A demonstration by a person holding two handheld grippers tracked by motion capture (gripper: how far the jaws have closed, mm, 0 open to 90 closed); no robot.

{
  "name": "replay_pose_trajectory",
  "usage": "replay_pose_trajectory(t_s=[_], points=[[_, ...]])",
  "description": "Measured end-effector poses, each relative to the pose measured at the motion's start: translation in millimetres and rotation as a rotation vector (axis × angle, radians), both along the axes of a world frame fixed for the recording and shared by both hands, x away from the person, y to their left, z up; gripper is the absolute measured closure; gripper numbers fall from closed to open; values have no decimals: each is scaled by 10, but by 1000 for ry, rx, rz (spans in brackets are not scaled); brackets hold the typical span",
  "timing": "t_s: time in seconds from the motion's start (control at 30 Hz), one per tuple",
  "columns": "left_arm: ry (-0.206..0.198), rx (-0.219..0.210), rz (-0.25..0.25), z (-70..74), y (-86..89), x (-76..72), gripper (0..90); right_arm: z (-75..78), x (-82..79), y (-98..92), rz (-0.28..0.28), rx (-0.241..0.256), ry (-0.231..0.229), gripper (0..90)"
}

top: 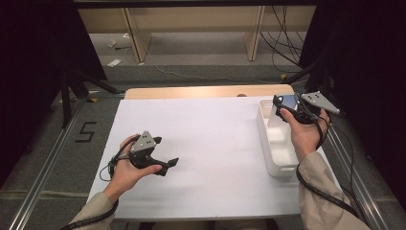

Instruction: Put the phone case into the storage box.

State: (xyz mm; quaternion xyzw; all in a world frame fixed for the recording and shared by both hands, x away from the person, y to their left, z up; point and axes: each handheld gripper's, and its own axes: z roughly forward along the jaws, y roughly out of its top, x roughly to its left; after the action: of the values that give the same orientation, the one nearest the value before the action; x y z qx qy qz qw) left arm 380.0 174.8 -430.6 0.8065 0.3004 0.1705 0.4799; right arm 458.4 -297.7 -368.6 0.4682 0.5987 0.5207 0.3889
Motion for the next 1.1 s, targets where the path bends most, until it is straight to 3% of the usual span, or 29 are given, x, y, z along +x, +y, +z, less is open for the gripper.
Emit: replay_pose_trajectory(t_s=[1.1], points=[[1,4,0,-7,10,2,12,-83,201,15,-2,-30,59,190]])
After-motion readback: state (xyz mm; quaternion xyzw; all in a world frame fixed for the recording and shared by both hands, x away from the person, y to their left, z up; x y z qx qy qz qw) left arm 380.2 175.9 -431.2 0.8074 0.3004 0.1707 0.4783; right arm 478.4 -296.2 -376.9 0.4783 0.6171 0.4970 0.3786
